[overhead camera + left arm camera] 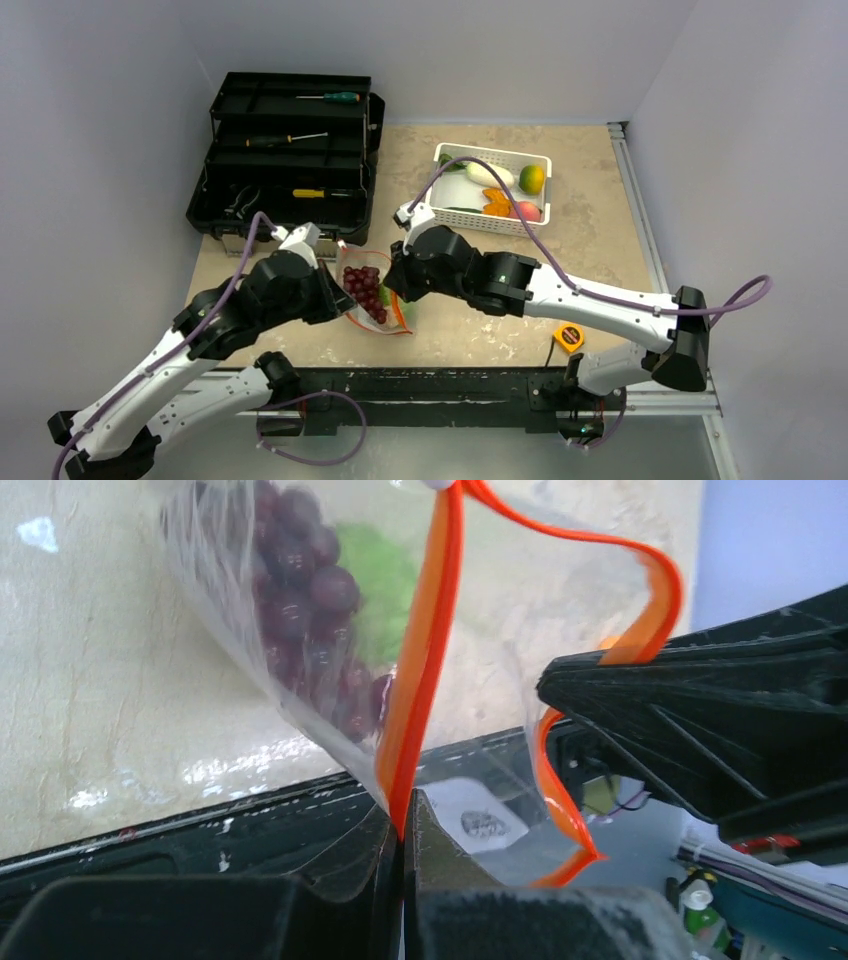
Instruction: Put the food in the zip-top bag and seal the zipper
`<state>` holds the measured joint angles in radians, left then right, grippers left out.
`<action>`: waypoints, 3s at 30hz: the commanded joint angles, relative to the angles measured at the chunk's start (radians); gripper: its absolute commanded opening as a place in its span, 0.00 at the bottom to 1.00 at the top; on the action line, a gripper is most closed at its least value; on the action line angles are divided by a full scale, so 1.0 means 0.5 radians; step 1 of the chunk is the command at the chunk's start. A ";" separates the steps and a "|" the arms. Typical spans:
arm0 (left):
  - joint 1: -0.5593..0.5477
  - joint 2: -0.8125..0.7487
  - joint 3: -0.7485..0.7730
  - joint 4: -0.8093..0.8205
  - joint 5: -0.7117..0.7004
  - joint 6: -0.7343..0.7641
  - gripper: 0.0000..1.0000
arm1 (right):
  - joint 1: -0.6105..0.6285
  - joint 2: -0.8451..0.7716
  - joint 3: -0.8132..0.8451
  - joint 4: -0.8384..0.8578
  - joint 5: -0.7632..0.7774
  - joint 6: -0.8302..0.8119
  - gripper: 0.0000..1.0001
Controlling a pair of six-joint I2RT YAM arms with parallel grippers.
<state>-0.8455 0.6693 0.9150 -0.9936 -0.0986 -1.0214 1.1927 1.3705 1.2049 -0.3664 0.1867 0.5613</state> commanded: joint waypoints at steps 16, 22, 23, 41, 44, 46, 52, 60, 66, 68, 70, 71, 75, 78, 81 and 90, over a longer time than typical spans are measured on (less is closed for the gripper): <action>-0.008 -0.082 0.173 -0.026 -0.170 -0.012 0.00 | -0.038 0.065 0.150 0.139 -0.171 -0.210 0.00; -0.006 -0.050 0.102 0.003 -0.156 -0.035 0.00 | -0.038 0.030 0.229 0.126 -0.175 -0.311 0.04; -0.006 -0.050 0.088 0.019 -0.145 -0.040 0.00 | -0.040 0.037 0.272 0.068 -0.171 -0.340 0.08; -0.008 -0.041 0.073 0.058 -0.132 -0.040 0.00 | -0.681 -0.086 0.461 0.024 0.191 -0.603 0.59; -0.007 -0.050 0.071 0.058 -0.133 -0.037 0.00 | -0.938 0.035 0.469 -0.008 0.307 -0.600 0.63; -0.007 -0.053 0.069 0.056 -0.131 -0.037 0.00 | -1.068 0.142 0.506 -0.046 0.322 -0.595 0.64; -0.006 -0.056 0.066 0.054 -0.129 -0.034 0.00 | -1.256 0.654 0.807 -0.269 0.537 -0.687 0.70; -0.007 -0.063 0.065 0.052 -0.110 -0.033 0.00 | -1.290 1.180 1.098 -0.456 0.759 -0.807 0.69; -0.006 -0.069 0.057 0.054 -0.101 -0.037 0.00 | -1.351 1.385 1.101 -0.488 0.715 -0.755 0.69; -0.006 -0.068 0.054 0.057 -0.097 -0.037 0.00 | -1.373 1.412 1.056 -0.454 0.699 -0.746 0.68; -0.007 -0.068 0.052 0.063 -0.094 -0.038 0.00 | -1.396 1.431 1.017 -0.430 0.680 -0.739 0.67; -0.007 -0.068 0.051 0.061 -0.092 -0.037 0.00 | -1.415 1.438 1.001 -0.421 0.663 -0.734 0.66; -0.006 -0.063 0.051 0.067 -0.088 -0.037 0.00 | -1.464 1.443 0.940 -0.385 0.604 -0.711 0.65; -0.006 -0.059 0.053 0.072 -0.082 -0.037 0.00 | -1.514 1.436 0.900 -0.353 0.475 -0.693 0.67; -0.007 -0.061 0.052 0.070 -0.081 -0.039 0.00 | -1.562 1.425 0.850 -0.306 0.347 -0.671 0.68; -0.006 -0.060 0.051 0.067 -0.083 -0.035 0.00 | -1.611 1.407 0.769 -0.259 0.262 -0.656 0.51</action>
<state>-0.8455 0.6418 0.9421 -1.0065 -0.1448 -1.0367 0.3904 2.1052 1.6016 -0.5323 0.3622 0.2161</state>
